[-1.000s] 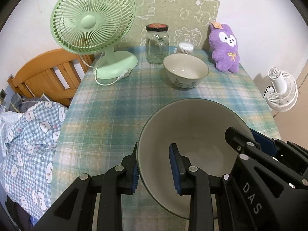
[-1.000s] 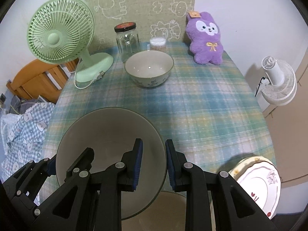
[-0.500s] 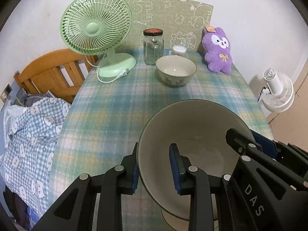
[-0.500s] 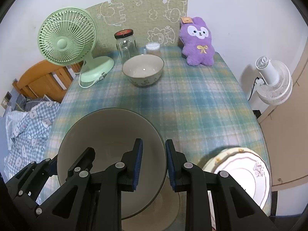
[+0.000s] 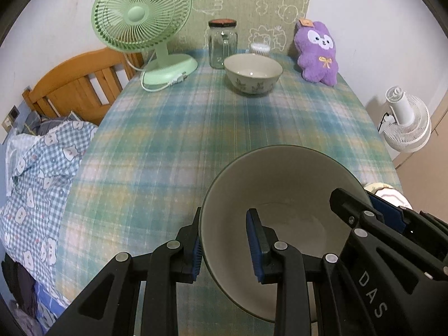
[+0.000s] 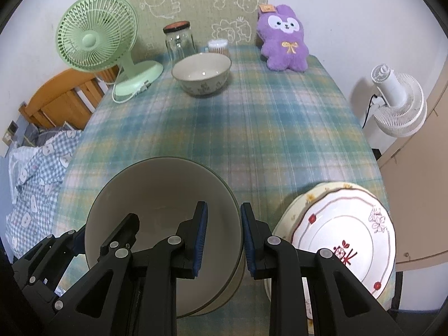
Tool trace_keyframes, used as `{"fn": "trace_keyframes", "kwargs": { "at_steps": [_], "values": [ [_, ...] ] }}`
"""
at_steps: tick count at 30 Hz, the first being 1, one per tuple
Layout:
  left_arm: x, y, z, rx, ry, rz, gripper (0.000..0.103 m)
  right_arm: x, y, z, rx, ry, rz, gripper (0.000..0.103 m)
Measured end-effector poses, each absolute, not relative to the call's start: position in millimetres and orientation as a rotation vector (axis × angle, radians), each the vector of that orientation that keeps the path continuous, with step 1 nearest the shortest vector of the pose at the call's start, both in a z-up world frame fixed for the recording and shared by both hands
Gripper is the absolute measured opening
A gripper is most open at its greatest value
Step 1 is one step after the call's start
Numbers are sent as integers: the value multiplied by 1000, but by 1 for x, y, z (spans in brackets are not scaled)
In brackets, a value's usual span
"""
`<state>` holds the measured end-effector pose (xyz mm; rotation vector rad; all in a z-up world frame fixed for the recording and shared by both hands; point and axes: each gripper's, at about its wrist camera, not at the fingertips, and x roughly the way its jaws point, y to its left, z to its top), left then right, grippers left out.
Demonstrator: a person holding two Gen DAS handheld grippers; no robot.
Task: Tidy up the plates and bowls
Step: 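Lift the second cream bowl with both grippers and carry it toward the plate stack, then lower the second bowl near the plate stack and open both grippers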
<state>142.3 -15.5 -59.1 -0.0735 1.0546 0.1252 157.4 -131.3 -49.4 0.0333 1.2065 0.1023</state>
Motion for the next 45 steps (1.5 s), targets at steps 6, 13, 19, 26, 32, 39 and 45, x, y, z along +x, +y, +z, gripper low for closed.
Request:
{"fn": "trace_keyframes", "kwargs": {
  "at_steps": [6,13,19,26,32,39,45],
  "values": [
    [138,-16,-69,-73,1079,127,27,153,-133,-61,29,1233,106,27],
    [136,-17,-80,-75,1113,132,27,150,-133,-73,28,1266,111,27],
    [136,-17,-84,-79,1120,135,27,150,-133,-77,28,1268,110,28],
    [137,-16,-90,-99,1139,117,27,149,-132,-78,13,1267,98,30],
    [136,-19,-90,-85,1131,116,27,148,-134,-79,11,1272,98,30],
    [133,-20,-83,-69,1112,110,44,149,-136,-75,28,1273,120,32],
    [134,-12,-65,-111,1112,105,63,151,-144,-54,65,1241,115,51]
  ]
}}
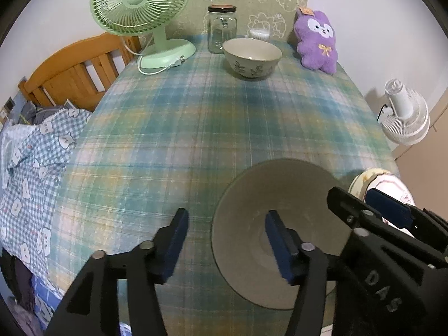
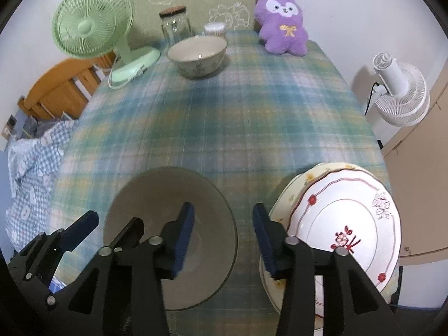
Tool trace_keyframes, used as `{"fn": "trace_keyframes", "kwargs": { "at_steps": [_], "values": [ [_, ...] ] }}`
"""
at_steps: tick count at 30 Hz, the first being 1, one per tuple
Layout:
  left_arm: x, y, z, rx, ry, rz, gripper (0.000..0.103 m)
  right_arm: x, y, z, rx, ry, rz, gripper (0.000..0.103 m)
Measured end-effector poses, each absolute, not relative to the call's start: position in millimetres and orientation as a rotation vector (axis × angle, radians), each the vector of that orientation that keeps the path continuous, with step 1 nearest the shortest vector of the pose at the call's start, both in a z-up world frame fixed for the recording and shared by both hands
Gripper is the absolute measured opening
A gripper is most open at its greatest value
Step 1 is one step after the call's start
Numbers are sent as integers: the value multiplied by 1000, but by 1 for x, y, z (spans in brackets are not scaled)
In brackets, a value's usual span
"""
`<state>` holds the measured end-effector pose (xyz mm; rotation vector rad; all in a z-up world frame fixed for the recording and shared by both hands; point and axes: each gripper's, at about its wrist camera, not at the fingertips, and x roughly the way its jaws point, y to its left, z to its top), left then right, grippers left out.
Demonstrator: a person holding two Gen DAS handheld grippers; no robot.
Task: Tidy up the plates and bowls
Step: 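Lower the second bowl near the plate stack and open both grippers, then move both grippers to the cream bowl by the glass jar and close on its rim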
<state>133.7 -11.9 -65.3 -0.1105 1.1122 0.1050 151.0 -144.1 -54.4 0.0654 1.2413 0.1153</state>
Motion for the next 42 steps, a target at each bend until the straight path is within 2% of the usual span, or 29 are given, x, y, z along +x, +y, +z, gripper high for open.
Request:
{"fn": "trace_keyframes", "kwargs": {
  "at_steps": [7,15,18,22,25,28,42],
  "values": [
    [145,-3,-25,-73,1036,79,77,161,-141,-12,94,1175,89,55],
    [162,16,19,-37,936,35,83,179,-122,34,79,1082,52,55],
    [172,23,32,-29,921,9,88,186,-113,49,58,1034,33,55],
    [182,26,44,-27,883,-12,90,200,-110,62,74,984,-6,71],
    [194,27,51,-23,867,-15,92,212,-111,66,76,968,-8,72],
    [206,28,53,-31,855,-13,95,226,-112,67,60,957,4,80],
    [282,10,42,-47,825,59,93,317,-121,43,42,935,137,80]
  ]
}}
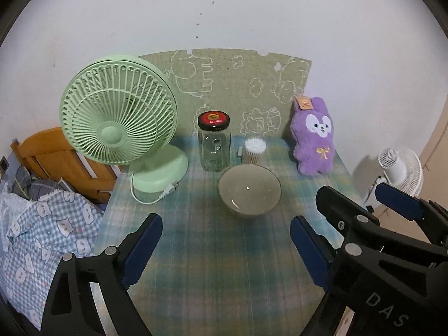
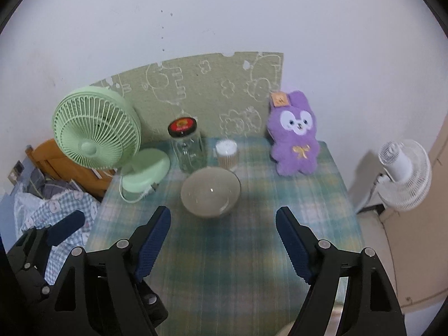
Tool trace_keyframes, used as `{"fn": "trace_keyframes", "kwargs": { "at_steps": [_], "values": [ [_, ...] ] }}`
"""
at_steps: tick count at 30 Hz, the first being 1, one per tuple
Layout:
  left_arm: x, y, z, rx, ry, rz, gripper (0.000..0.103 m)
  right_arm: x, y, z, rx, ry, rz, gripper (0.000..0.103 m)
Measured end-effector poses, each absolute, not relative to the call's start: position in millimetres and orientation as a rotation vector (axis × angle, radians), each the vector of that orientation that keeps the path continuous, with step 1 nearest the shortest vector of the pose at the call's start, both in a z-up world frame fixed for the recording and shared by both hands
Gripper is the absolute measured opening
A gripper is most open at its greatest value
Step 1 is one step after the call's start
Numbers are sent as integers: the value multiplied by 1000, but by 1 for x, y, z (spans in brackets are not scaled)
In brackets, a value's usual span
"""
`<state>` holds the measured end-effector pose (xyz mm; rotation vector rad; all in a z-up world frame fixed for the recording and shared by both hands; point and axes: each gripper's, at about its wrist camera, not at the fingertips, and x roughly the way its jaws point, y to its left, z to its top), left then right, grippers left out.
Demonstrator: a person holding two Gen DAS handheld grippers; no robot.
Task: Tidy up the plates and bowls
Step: 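Move both grippers to the cream bowl by the glass jar and close on its rim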
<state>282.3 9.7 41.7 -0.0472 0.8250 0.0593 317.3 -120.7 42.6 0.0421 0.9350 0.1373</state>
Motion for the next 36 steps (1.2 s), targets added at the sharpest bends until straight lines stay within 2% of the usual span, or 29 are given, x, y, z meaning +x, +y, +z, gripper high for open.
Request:
{"fn": "trace_keyframes", "kwargs": {
  "at_steps": [24,27,33,36],
  "values": [
    [404,-2,-48,-17,845,149,92,435,-116,-73,51,963,208,80],
    [414,-1,-64,-5,859,170,89,442,-114,-91,44,976,203,80],
    [426,3,-91,-7,905,188,82,453,-113,-122,55,1023,197,71],
    [430,2,-102,7,913,189,73,455,-111,-134,51,1044,198,66]
  ]
}}
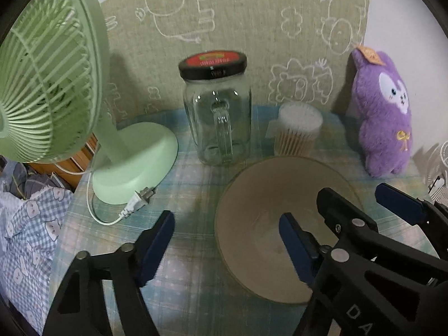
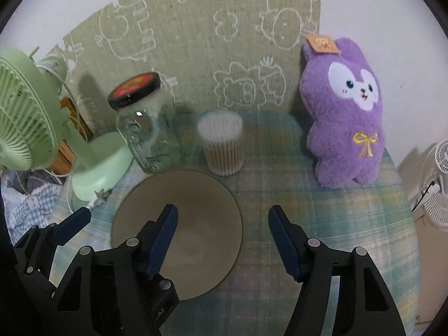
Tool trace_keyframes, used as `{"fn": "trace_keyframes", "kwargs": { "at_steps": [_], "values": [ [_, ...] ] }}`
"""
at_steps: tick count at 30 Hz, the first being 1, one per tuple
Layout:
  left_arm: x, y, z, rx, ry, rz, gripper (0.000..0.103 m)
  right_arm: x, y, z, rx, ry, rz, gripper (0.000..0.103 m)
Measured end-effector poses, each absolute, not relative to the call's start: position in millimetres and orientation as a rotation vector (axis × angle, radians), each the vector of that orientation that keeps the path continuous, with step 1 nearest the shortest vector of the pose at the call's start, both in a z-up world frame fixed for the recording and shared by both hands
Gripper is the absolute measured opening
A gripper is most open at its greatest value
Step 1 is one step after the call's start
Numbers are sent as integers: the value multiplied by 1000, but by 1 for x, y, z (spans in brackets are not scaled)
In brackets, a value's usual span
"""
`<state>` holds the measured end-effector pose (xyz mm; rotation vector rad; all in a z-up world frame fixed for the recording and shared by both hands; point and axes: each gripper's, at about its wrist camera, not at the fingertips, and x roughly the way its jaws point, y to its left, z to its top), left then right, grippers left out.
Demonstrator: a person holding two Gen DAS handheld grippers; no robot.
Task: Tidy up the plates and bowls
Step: 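Move both grippers to the cream bowl by the glass jar and close on its rim, then lift the third cream bowl with both grippers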
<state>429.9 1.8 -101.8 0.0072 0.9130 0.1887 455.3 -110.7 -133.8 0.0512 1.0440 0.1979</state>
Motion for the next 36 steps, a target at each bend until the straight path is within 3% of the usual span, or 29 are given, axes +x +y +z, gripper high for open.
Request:
{"fn": "trace_keyframes", "kwargs": {
  "at_steps": [2,8,9,12,15,36],
  "values": [
    [433,2,-107,5,929,184,71,457,-111,-141,57,1059,193,62],
    [439,2,-119,-2,954,151,53,462,-110,-153,61,1081,198,53],
    [440,3,-120,-1,957,149,46,463,-109,-155,60,1085,199,51],
    [441,3,-125,-11,971,144,39,463,-107,-158,58,1099,207,39],
    [441,3,-125,-19,967,144,32,464,-107,-157,56,1097,209,37],
    [418,1,-108,-22,990,147,31,441,-113,-140,72,1115,209,36]
  ]
}}
